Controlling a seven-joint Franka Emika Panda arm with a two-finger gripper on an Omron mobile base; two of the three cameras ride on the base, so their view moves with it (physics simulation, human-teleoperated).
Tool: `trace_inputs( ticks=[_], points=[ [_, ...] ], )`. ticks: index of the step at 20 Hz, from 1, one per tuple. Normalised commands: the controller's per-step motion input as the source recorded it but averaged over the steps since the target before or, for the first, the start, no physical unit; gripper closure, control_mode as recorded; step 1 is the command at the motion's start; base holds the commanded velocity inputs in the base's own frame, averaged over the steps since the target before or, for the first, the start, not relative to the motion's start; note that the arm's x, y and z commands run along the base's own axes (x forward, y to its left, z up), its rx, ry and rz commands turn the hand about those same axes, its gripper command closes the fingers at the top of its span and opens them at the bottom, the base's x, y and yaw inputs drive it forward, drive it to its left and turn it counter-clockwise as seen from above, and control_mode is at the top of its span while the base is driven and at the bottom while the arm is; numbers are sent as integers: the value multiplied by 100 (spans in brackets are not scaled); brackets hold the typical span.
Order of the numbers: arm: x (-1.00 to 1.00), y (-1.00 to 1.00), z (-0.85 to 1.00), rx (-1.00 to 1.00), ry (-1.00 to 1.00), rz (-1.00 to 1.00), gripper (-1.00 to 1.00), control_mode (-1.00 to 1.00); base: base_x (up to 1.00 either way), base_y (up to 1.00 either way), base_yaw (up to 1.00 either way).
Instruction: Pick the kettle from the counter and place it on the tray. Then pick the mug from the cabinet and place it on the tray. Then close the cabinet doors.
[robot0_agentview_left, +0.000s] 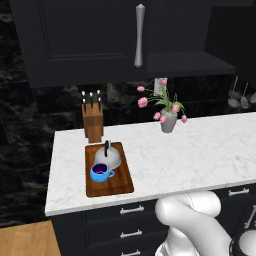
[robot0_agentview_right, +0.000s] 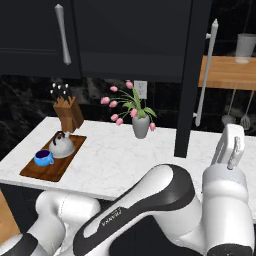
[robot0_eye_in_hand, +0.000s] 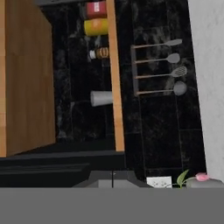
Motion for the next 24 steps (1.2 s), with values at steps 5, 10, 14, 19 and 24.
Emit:
trace_inputs(
  ticks=[5, 10, 14, 19, 24],
  points=[
    [4, 62, 0, 0, -14, 1, 100, -100, 0, 0, 0],
    [24, 78, 7, 0, -12, 1, 100, -100, 0, 0, 0],
    [4, 90, 53, 0, -20, 3, 100, -100, 0, 0, 0],
    [0, 79, 73, 0, -27, 5, 100, -100, 0, 0, 0],
    [7, 86, 57, 0, -20, 16, 100, -100, 0, 0, 0]
  ],
)
